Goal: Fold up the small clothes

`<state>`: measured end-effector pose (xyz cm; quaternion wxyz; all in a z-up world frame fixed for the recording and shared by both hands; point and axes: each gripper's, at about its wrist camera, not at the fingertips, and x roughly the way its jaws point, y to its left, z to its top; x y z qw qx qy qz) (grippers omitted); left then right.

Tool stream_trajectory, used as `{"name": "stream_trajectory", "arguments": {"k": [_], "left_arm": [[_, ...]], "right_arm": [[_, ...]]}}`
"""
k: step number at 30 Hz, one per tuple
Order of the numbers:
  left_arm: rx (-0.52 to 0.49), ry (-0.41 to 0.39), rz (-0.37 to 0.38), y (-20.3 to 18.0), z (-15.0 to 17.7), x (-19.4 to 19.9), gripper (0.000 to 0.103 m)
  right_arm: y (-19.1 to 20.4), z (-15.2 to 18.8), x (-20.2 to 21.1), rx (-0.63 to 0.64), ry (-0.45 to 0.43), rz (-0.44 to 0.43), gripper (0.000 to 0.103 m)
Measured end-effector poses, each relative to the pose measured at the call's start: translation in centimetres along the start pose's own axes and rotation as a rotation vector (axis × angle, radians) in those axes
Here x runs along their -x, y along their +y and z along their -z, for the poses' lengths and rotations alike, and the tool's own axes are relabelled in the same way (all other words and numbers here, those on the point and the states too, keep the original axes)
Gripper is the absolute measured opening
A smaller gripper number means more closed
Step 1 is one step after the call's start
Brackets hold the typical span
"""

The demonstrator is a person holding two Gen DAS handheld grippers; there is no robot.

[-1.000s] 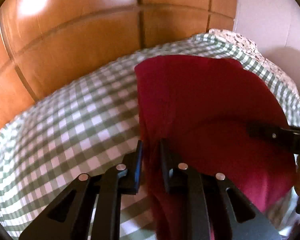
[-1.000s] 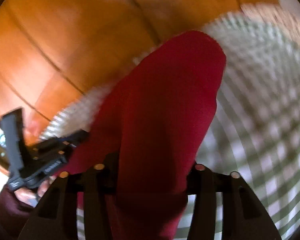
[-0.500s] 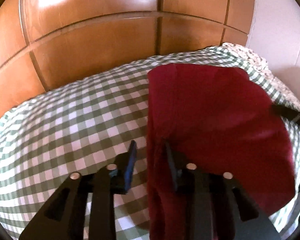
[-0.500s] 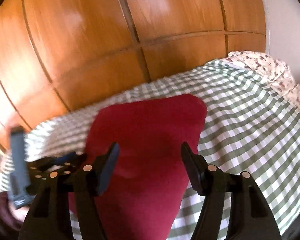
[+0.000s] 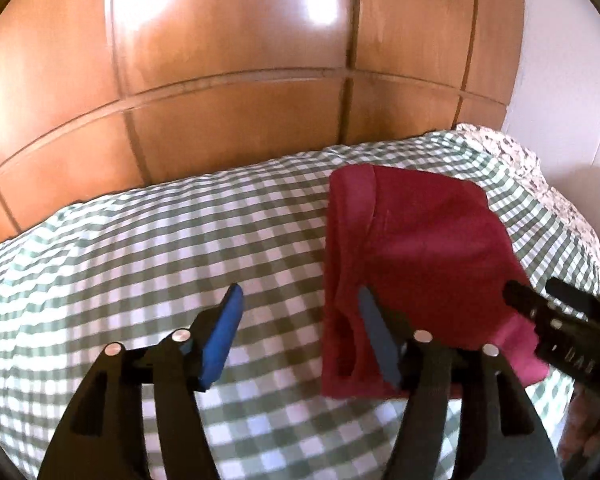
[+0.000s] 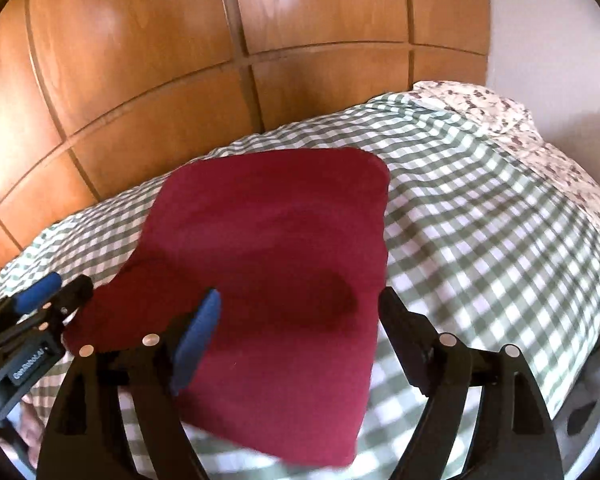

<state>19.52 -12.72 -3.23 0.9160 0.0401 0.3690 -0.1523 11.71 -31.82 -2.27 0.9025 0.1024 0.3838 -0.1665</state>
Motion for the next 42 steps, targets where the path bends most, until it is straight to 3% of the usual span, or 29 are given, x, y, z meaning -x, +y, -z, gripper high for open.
{"name": "stream_trajectory", "arguments": {"k": [7, 19, 28, 42], "left_arm": [[0.04, -0.034, -0.083, 1.3, 1.6, 3.5, 0.078], [0.073, -0.078, -0.124, 2.1, 4.0, 7.4, 0.091], [0.086, -0.107, -0.133, 2.2, 4.3, 8.7, 0.096], [0.091, -0.086, -0.124, 2.3, 4.5, 8.1, 0.1]], "right_arm": [[1.3, 3.0, 3.3, -0.026, -0.054, 0.106, 0.091], [2.6, 5.2, 6.9, -0.01, -0.123, 0.151, 0.097], [3.4, 5.6, 8.1, 0.001, -0.138, 0.172, 0.097], [3.5, 6.0, 7.7, 0.006, -0.117, 0.211, 0.098]]}}
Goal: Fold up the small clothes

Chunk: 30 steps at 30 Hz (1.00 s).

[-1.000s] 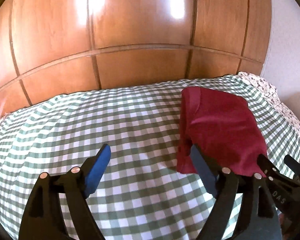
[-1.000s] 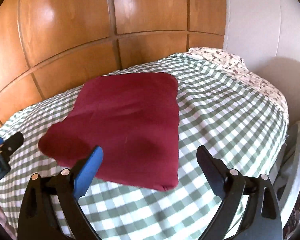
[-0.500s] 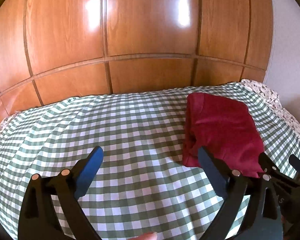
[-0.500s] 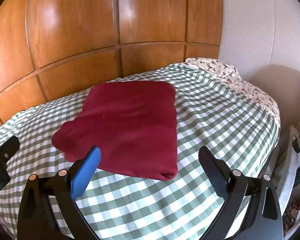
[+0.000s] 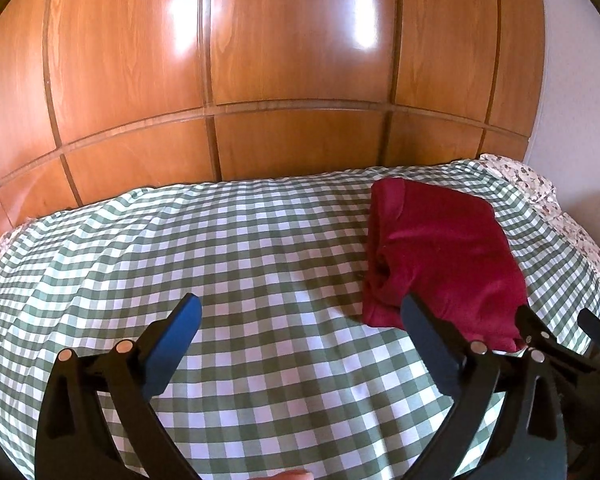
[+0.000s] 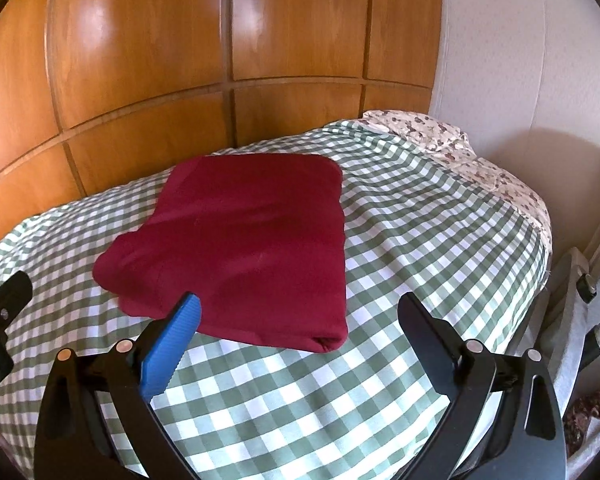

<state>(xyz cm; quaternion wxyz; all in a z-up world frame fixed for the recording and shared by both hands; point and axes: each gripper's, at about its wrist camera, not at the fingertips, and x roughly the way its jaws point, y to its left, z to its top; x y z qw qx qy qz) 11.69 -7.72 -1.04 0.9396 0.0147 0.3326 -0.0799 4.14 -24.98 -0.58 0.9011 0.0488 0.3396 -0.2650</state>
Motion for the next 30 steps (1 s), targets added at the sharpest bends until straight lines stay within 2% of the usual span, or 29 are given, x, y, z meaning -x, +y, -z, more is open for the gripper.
{"name": "stream_trajectory", "arguments": {"k": [22, 25, 30], "left_arm": [[0.005, -0.02, 0.007, 0.0, -0.1, 0.6, 0.1], [-0.019, -0.029, -0.018, -0.4, -0.1, 0.5, 0.1], [-0.002, 0.018, -0.029, -0.2, 0.0, -0.4, 0.1]], "right_arm": [[0.4, 0.2, -0.4, 0.026, 0.005, -0.011, 0.098], [0.3, 0.4, -0.9, 0.027, 0.018, -0.019, 0.098], [0.3, 0.6, -1.4, 0.032, 0.032, -0.024, 0.098]]}}
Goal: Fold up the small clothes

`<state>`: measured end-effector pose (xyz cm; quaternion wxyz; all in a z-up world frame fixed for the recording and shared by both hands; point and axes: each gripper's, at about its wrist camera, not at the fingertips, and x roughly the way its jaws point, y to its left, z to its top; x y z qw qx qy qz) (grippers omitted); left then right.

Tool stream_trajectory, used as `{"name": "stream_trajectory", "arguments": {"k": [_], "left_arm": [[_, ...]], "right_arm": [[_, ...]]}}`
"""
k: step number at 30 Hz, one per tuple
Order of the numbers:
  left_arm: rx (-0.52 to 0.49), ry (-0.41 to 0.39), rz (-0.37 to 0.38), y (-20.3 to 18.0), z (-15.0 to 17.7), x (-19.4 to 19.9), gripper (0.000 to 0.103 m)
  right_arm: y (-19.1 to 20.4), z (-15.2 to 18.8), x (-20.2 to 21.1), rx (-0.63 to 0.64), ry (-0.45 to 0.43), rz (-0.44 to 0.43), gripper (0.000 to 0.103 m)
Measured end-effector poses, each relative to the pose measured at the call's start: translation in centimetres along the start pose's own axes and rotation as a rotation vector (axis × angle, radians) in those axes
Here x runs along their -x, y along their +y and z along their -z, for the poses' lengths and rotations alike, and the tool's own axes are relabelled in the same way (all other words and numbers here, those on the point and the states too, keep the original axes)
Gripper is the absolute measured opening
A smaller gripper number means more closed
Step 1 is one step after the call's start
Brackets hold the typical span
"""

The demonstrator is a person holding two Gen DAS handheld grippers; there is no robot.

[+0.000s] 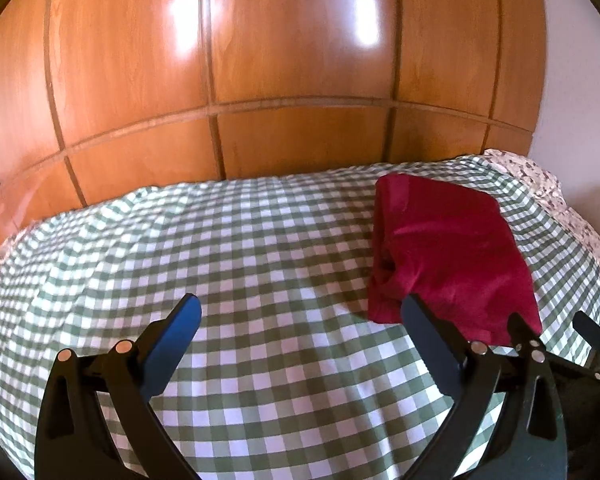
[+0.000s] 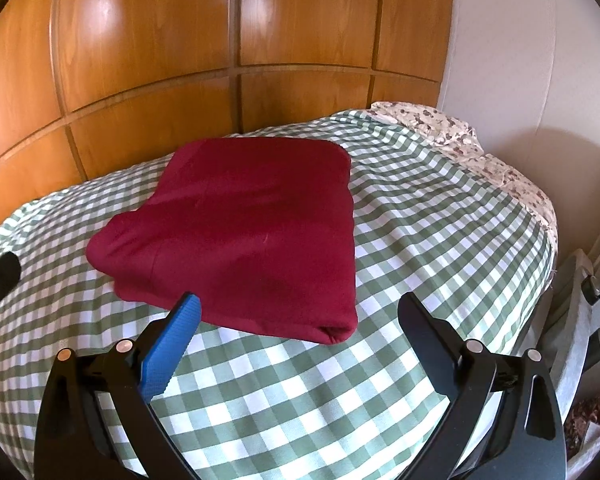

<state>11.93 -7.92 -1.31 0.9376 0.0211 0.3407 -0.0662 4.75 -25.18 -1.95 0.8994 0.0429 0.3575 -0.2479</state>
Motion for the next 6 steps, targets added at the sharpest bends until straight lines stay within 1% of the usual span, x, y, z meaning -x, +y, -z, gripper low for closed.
{"name": "stream_trajectory", "arguments": {"k": [2, 6], "left_arm": [[0.008, 0.02, -0.009, 0.2, 0.0, -0.4, 0.1], [0.017, 0.037, -0.017, 0.4, 0.0, -1.0, 0.1]], "right_arm": [[-0.3, -0.3, 0.1, -0.007, -0.005, -0.006, 0.098], [-2.2, -1.7, 0.0, -0.045, -0.029, -0.008, 0.098]]}}
